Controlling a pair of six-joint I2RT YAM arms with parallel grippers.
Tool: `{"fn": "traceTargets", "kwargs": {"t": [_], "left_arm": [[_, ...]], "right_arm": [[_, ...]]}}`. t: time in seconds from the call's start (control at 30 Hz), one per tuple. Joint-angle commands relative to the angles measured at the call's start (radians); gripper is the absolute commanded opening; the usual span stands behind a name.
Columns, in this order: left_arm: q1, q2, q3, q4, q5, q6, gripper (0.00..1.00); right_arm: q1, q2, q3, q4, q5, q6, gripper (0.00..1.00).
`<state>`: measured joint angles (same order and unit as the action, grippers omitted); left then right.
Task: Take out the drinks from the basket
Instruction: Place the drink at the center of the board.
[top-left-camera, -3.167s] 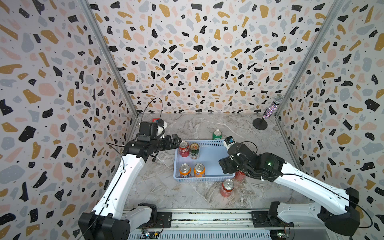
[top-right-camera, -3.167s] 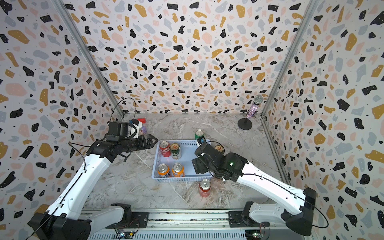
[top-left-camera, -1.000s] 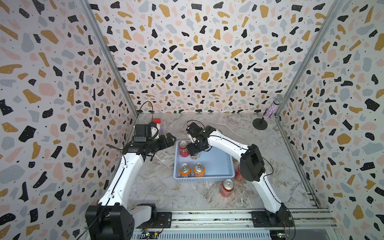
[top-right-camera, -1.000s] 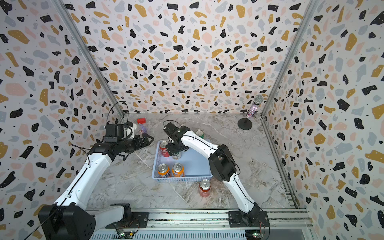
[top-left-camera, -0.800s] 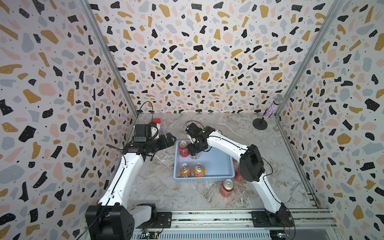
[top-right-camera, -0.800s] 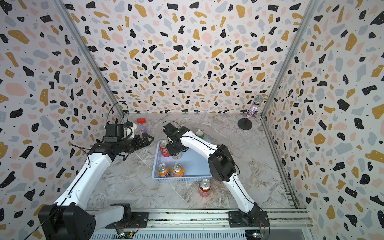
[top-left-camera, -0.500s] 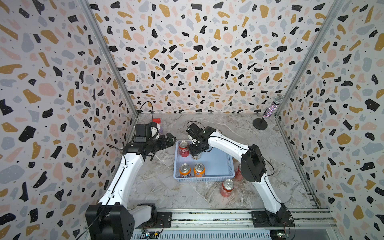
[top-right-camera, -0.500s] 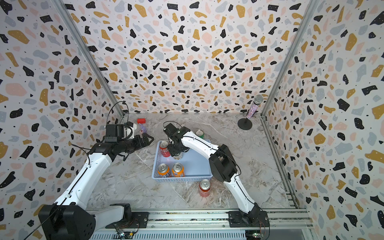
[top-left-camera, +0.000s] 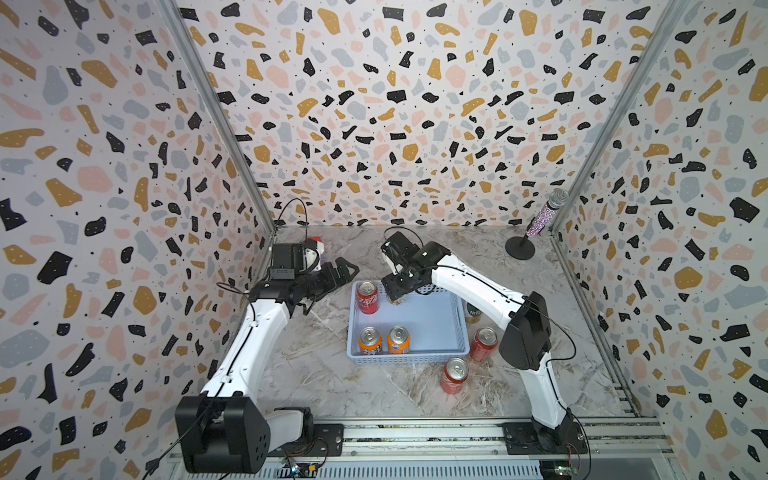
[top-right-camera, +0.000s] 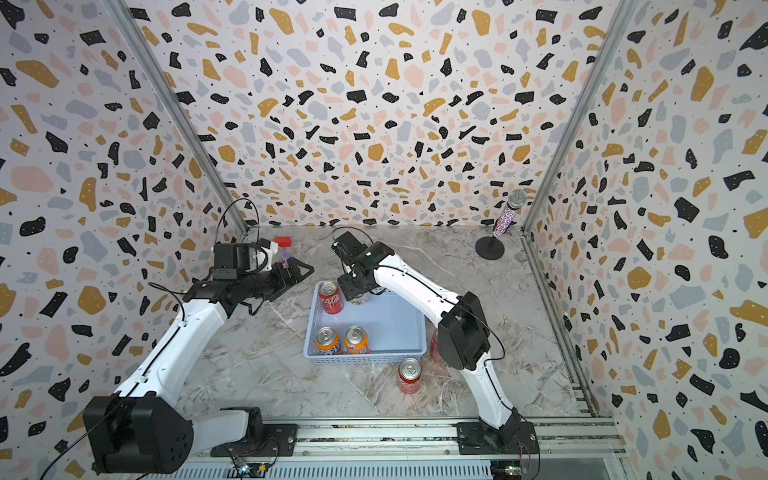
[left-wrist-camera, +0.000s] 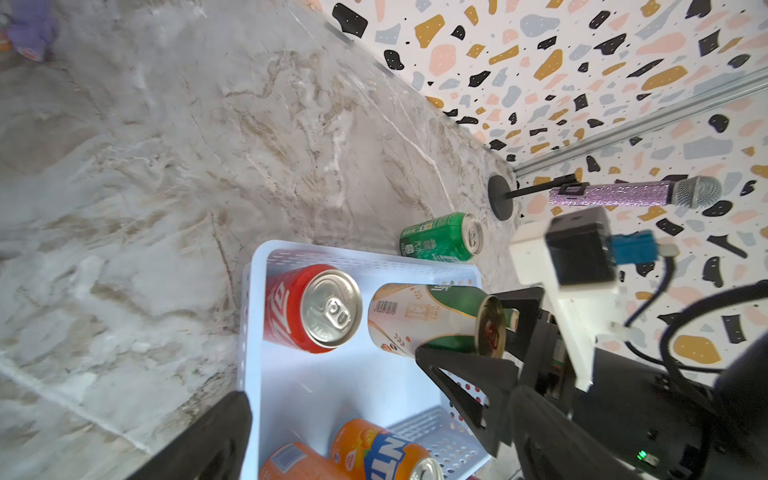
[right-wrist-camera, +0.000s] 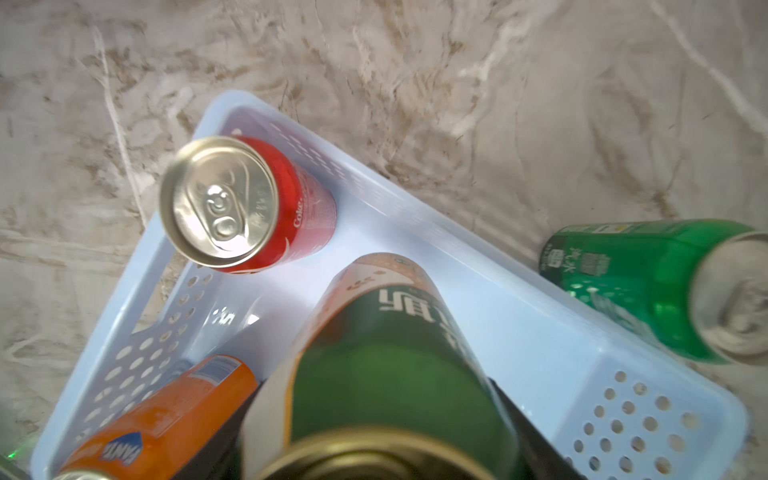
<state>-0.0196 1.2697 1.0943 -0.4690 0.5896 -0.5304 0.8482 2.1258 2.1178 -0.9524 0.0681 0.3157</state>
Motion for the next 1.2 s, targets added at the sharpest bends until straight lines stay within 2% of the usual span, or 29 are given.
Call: {"fn": "traceTargets", "kwargs": {"t": [0.0, 0.23, 0.63, 1.17], "left_arm": [[-0.015, 0.041, 0.083, 0.079, 0.052, -0.039, 1.0], [-0.025, 0.13, 0.127, 0.112, 0.079, 0.005, 1.0], [-0.025, 0.156, 0.104, 0.124, 0.074, 0.006, 1.0], [-0.024, 0.148, 0.098, 0.124, 0.079, -0.006, 1.0]], "right_arm": [[-0.019, -0.089, 0.094, 0.014, 0.038, -0.023, 0.32], [-0.072, -0.044, 0.199, -0.007, 0.063, -0.048, 0.32], [-0.147, 0.142, 0.403, -0.05, 0.056, -0.049, 0.32], [-0.15, 0.294, 0.434, -0.025, 0.065, -0.003, 0.31]]}}
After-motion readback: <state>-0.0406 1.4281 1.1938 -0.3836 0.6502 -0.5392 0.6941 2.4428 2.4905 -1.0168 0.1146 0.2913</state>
